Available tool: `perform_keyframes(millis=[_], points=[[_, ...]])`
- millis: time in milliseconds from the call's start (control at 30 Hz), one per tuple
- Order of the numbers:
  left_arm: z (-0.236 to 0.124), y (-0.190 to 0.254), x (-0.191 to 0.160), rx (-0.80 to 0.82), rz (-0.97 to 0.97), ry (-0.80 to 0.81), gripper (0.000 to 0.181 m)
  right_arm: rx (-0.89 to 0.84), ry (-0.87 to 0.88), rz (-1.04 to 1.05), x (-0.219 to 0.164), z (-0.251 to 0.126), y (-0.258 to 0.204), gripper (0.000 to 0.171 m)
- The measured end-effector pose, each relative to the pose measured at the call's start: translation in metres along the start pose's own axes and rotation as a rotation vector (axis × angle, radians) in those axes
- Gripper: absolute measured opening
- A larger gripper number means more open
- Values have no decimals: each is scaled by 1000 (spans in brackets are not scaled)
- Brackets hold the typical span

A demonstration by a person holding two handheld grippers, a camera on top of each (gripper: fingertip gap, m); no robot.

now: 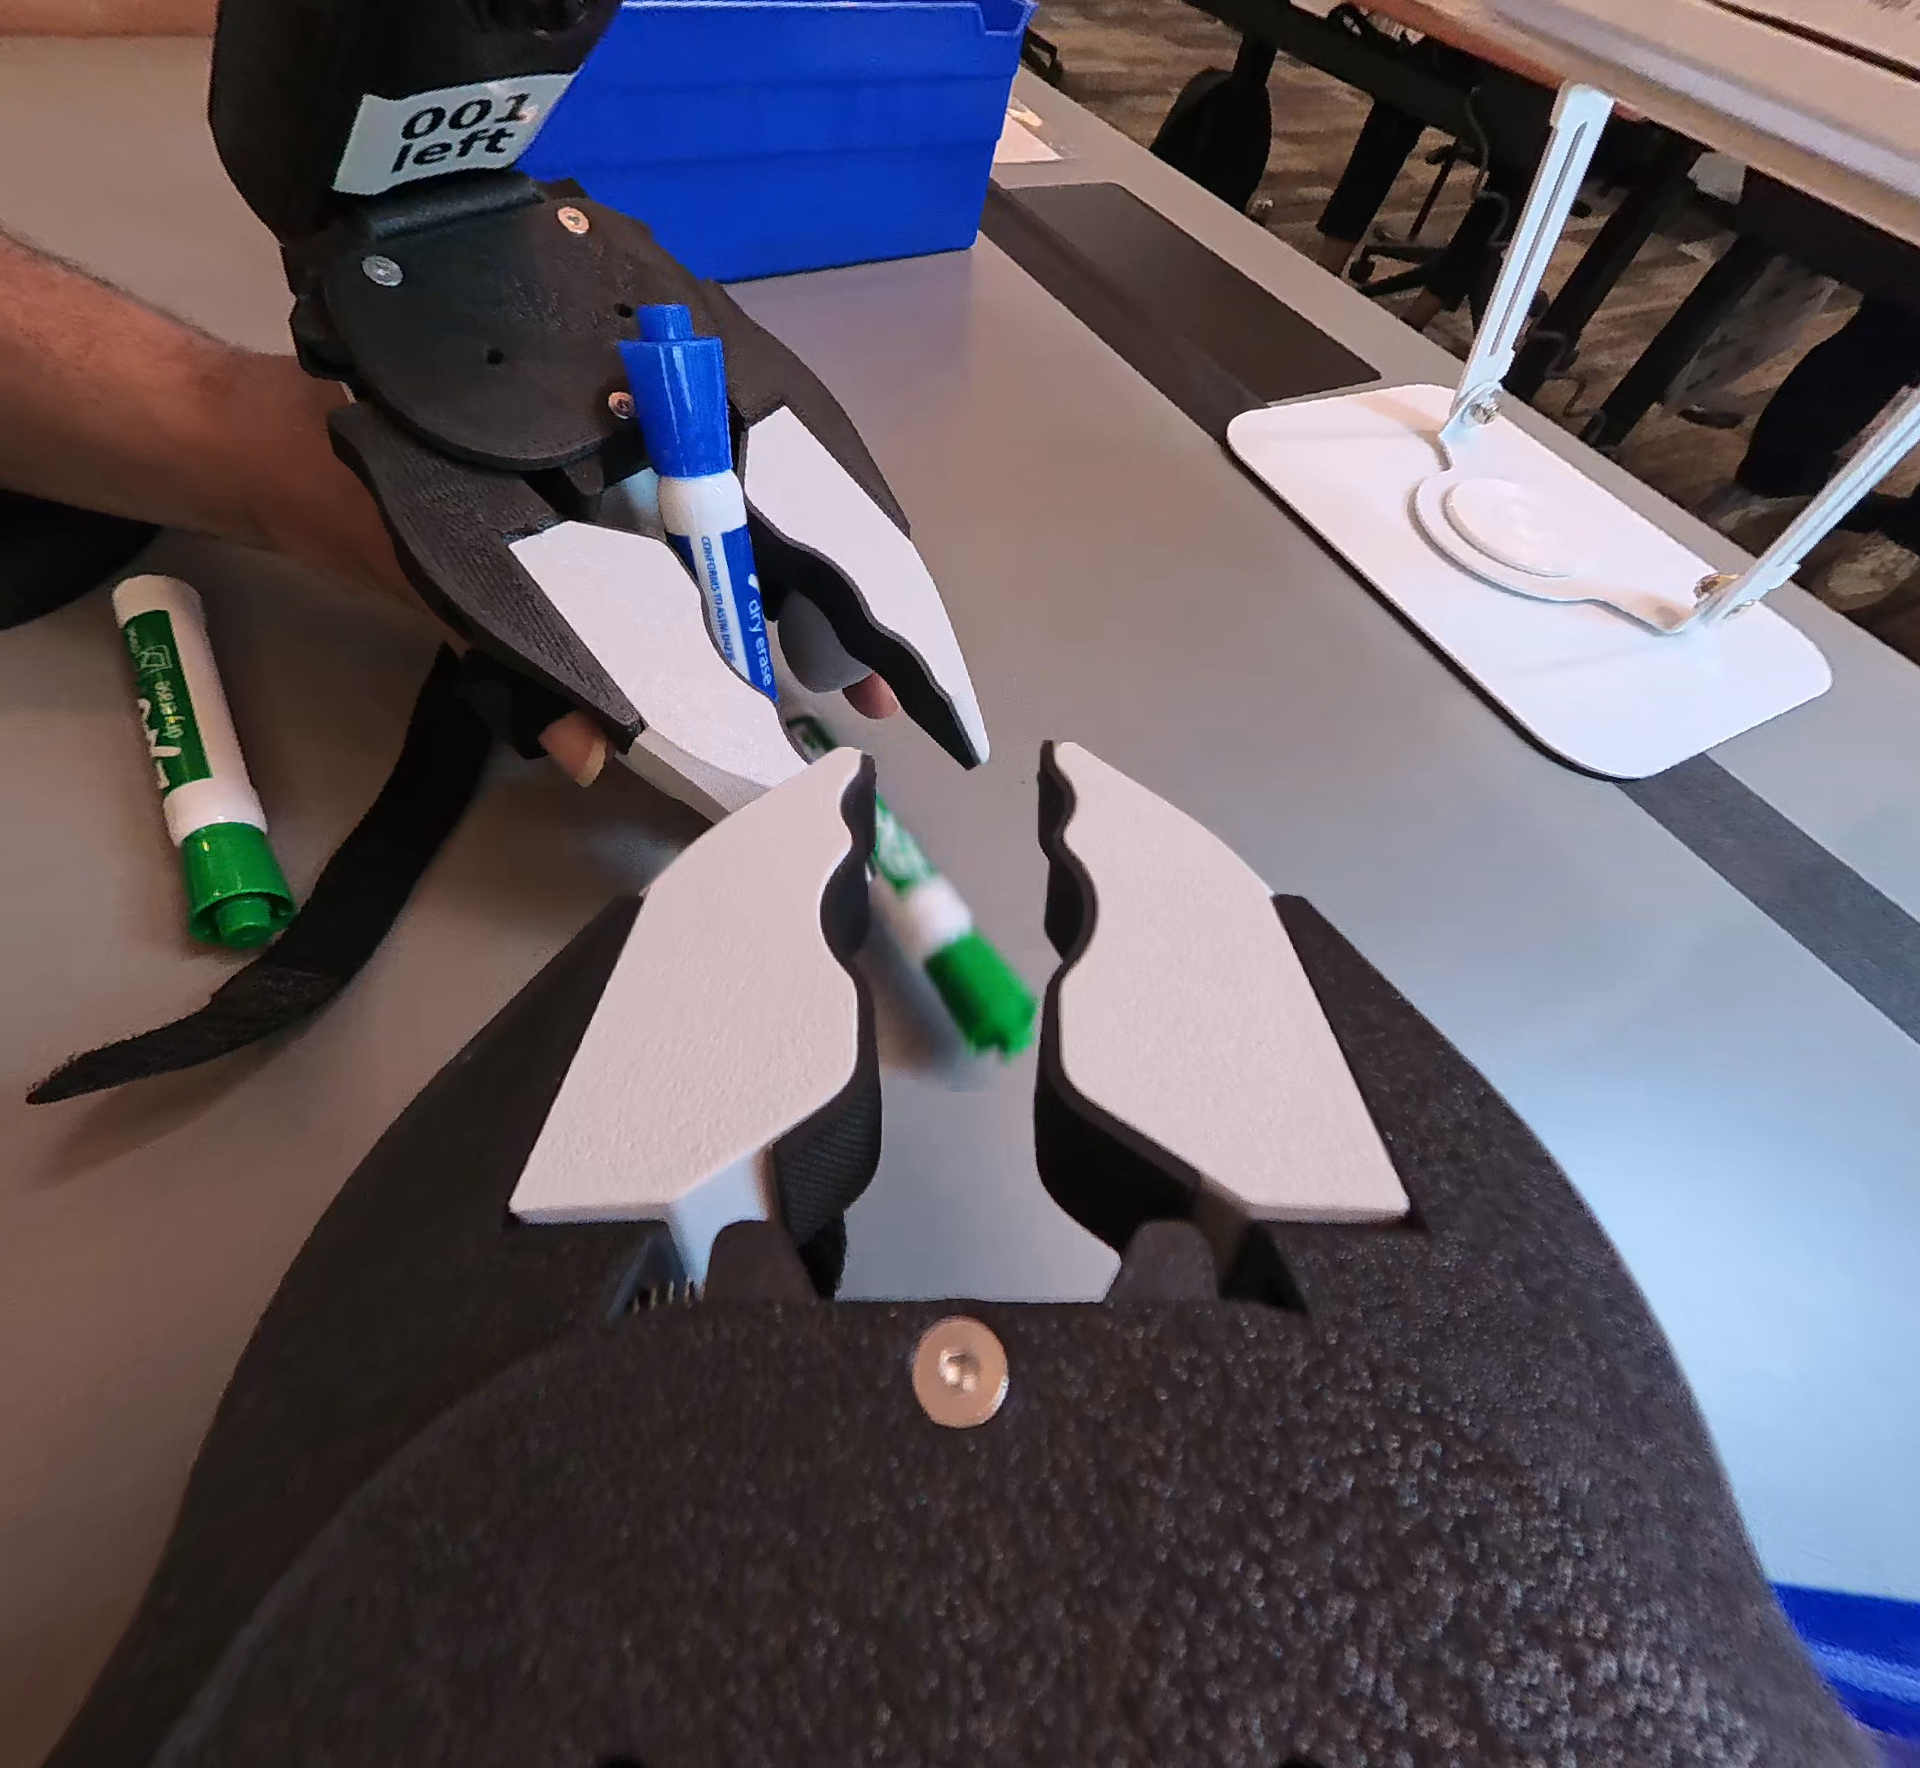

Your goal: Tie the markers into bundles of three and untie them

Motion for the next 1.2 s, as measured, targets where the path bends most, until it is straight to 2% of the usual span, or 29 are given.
perform_keyframes(millis=[167, 300, 400, 500, 533, 567, 700, 933, 1200], points=[[1, 2, 1, -2, 20, -12, 40, -19, -47, -9, -4, 3, 0, 22], [1, 3, 1, -5, 32, -17, 40, 32, -157, -11, -10, 4, 4, 43], [1, 4, 4, -17, 63, -19, 41, 45, -291, -120, -23, 7, 5, 46], [4, 4, 11, -37, 89, -33, 40, 51, -388, -227, -36, 18, 6, 39], [5, 4, 13, -41, 96, -35, 40, 67, -392, -237, -38, 21, 6, 25], [6, 4, 14, -43, 100, -37, 40, 93, -386, -239, -38, 21, 5, 22], [7, 6, 14, -50, 115, -37, 39, 106, -387, -270, -38, 18, 7, 21], [9, 7, 19, -57, 133, -24, 40, 90, -361, -350, -3, 1, 15, 20], [8, 4, 23, -62, 121, 4, 46, 199, -406, -482, 39, 5, 17, 20]])
Point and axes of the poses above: each gripper's, where its closed fingertips meet, z out along the fingers, x out of its top, y = z × x across the jaws, the point moved 9 cm from there along -z, back along the fingers, and after that the axes turned 10 degrees about -x, right-handed, at the moved point
